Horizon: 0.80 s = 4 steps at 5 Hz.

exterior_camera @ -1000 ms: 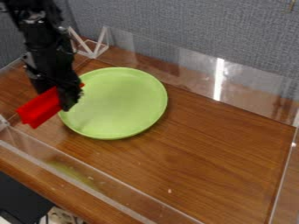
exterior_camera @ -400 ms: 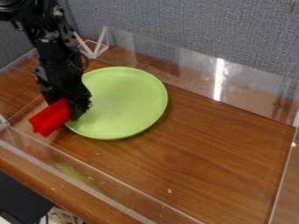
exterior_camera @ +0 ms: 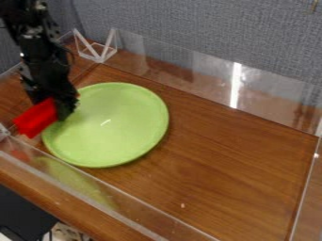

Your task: Put the red object on the left side

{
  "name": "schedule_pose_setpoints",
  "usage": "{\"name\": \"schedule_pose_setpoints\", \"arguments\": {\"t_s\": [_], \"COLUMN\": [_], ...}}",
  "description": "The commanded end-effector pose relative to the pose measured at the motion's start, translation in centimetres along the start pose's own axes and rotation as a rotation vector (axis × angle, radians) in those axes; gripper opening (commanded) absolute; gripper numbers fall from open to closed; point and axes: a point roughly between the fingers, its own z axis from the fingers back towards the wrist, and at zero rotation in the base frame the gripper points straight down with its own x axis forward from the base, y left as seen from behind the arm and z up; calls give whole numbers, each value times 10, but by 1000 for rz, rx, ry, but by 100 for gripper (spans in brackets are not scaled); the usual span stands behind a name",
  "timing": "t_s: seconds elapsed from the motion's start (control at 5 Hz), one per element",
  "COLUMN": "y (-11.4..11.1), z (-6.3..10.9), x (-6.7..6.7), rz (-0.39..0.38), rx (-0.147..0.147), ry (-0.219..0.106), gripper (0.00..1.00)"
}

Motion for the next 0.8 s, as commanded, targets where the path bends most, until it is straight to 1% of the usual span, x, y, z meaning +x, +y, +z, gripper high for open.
{"name": "schedule_pose_setpoints", "arguments": {"t_s": [0.0,0.2,0.4,0.6], "y": [-2,-16,-31,-26], "z": [15,25,36,50], "x": [10,13,21,27], "rz": [-8,-22,-57,-30], "rx": [4,-2,-18,2], "ry": [-36,-47,-60,-60], "gripper": [0,0,0,100]}}
